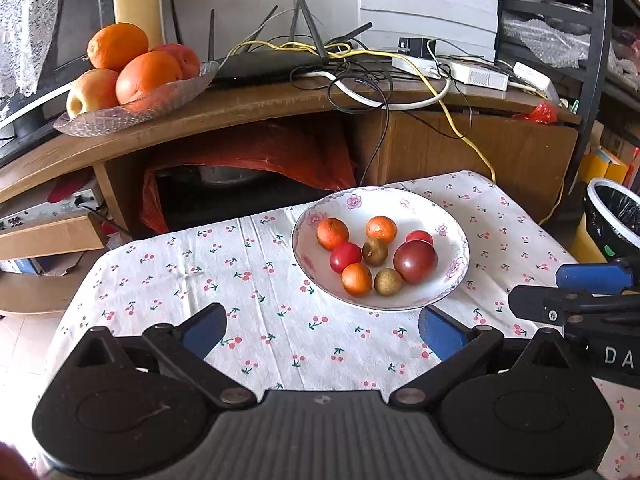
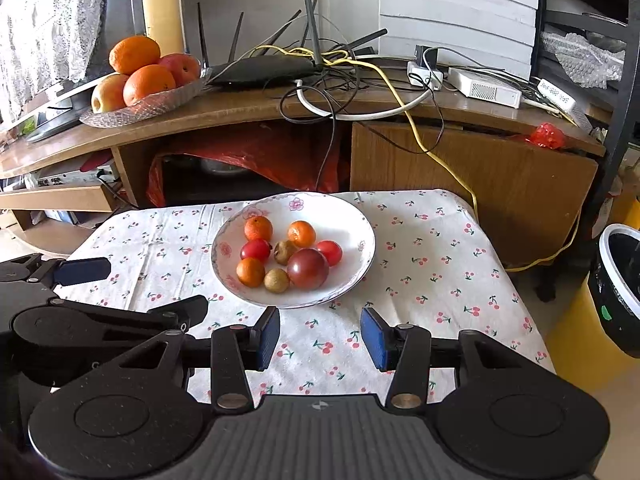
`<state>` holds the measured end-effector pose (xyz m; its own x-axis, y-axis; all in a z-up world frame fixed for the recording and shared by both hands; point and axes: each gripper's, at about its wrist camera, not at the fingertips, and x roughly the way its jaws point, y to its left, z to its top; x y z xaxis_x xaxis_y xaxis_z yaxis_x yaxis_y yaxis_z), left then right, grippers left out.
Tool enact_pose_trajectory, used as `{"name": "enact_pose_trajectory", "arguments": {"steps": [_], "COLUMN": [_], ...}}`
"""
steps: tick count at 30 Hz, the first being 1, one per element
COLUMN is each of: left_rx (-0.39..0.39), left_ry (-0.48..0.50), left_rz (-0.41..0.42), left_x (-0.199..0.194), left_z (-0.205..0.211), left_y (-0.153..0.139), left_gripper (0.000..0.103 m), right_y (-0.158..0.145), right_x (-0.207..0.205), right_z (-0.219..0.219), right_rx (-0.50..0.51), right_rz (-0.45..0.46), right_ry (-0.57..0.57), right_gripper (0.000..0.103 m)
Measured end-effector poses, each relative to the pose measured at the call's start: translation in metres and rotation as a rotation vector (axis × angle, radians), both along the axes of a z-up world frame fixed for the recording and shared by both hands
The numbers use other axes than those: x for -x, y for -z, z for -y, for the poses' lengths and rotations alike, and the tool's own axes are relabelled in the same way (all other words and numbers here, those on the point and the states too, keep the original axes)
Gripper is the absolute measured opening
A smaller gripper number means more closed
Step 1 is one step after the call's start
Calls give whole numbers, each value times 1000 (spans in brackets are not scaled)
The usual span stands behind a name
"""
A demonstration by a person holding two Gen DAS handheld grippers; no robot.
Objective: Organize fruits
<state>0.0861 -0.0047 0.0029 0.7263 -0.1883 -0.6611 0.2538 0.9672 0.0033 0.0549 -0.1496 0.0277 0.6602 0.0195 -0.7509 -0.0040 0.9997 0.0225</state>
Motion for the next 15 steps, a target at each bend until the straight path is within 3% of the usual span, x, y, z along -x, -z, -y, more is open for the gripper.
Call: {"name": "enact_pose_trajectory", "arguments": {"steps": [15], "left_rx": [-11], "left_ry": [-15], "left_rz": [37], "left_x": [40], "left_z": [-12], "left_y": [-7], "left_gripper": [103], "right_y": [-9], "right_x": [32], "right_z": [-14], "right_rx": [-2], "right_rz": [13], "right_ry": [-12], "right_gripper": [43]}}
